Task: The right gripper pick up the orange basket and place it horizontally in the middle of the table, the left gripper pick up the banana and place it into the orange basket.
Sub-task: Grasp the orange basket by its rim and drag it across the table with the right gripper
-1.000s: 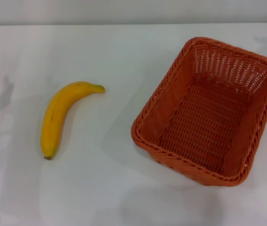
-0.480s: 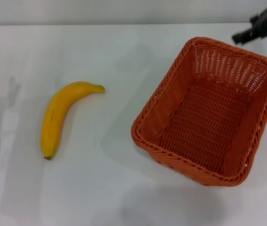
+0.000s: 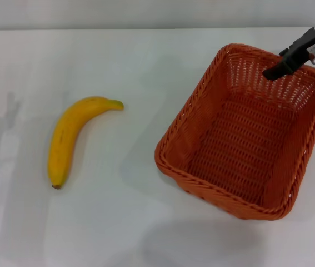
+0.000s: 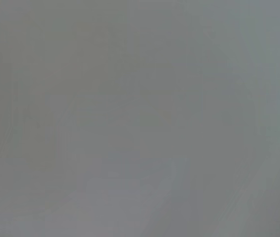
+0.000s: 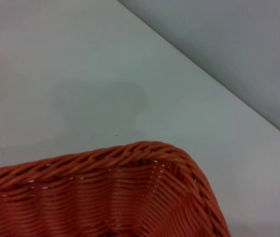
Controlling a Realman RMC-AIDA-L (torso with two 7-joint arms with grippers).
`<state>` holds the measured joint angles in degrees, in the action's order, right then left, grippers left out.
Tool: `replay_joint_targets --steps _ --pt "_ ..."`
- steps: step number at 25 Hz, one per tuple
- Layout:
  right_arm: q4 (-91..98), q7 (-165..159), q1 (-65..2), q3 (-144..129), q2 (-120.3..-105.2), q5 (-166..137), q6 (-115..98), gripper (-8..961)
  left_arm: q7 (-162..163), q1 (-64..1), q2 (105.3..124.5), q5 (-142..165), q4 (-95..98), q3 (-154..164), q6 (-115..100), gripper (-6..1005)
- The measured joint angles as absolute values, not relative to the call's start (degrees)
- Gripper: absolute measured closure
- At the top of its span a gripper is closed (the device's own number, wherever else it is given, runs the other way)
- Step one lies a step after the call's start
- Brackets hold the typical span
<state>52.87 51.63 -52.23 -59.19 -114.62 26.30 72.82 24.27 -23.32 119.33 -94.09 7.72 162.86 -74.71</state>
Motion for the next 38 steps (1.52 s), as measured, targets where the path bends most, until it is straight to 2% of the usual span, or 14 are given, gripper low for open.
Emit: replay_joint_targets --steps 4,21,32,38 --pt "50.4 51.3 -52.8 -59.3 -114.41 26.2 71.2 327 24.3 -23.3 119.35 -94.1 7.8 162.9 -74.7 114" --pt "51.0 51.4 -51.2 -58.9 -113.82 25.4 71.1 624 24.3 -23.0 119.36 -94.1 7.8 162.9 -74.7 114" --pt "51.0 50.8 -52.4 -53.0 -111.72 25.8 79.4 692 24.3 -23.0 119.36 -94.2 7.7 162.8 -75.6 114" --pt "49.3 51.2 -53.1 -48.5 -108.77 28.1 84.2 724 24.3 -23.2 119.36 -94.4 7.7 162.8 -75.6 114"
